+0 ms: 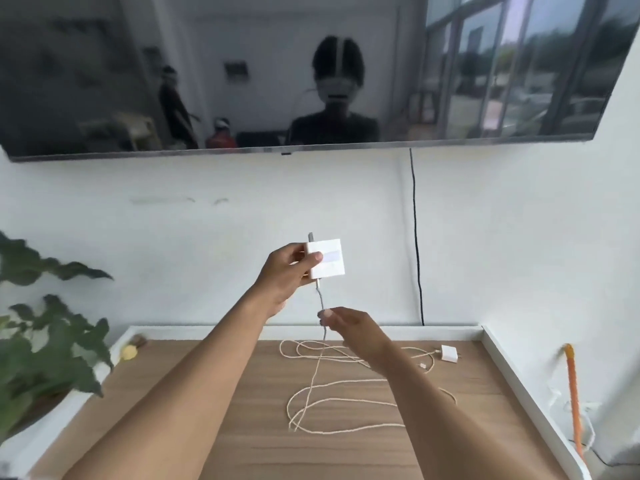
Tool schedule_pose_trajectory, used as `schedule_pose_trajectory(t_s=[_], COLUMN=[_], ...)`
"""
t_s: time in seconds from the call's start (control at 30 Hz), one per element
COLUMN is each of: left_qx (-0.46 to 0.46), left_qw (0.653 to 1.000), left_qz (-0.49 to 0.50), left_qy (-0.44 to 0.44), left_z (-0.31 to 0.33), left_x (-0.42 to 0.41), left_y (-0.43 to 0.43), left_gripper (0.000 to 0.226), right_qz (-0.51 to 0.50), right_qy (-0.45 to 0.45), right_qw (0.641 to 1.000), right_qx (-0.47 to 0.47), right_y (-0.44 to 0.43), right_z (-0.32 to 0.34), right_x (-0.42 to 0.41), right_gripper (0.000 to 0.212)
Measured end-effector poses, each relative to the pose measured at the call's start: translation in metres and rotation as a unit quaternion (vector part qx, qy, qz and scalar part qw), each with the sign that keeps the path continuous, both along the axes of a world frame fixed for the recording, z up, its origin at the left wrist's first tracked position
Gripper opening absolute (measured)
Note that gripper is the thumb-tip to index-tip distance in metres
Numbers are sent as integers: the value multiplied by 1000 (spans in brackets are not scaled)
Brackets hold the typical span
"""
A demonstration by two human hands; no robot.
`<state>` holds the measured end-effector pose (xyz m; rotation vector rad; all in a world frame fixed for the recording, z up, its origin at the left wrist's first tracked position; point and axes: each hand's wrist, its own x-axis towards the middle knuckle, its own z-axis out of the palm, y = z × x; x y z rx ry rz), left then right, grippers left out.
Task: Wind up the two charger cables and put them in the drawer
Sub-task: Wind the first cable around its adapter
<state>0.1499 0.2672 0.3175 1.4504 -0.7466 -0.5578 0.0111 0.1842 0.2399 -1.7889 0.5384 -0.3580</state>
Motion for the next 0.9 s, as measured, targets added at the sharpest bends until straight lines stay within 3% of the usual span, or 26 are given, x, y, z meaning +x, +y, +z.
schedule_pose_trajectory(t_s=[0.23, 0.3, 0.4, 0.57, 0.7, 0.9], left_qx=[-44, -61, -78, 18, 87, 92], left_qw=[997, 996, 995, 996, 987, 986], left_qz=[53, 47, 4, -80, -82, -52], left_qy=[17, 39, 60, -26, -106, -128], left_z=[32, 42, 62, 70, 54, 35], left_x=[9, 12, 15, 14, 19, 29], left_y=[114, 144, 182, 229, 246, 251], left_gripper=[26, 28, 22, 23, 24, 18], right_qz=[105, 137, 136, 91, 113, 145], right_qy=[-6, 13, 29, 25, 51, 88], right_qw=[992, 990, 990, 992, 982, 948], right_qx=[64, 42, -19, -89, -140, -270], right_y=[82, 103, 120, 124, 126, 142], right_z=[20, 21, 25, 65, 111, 163], right_x=[22, 31, 42, 47, 55, 68], right_gripper=[18, 15, 27, 42, 45, 16])
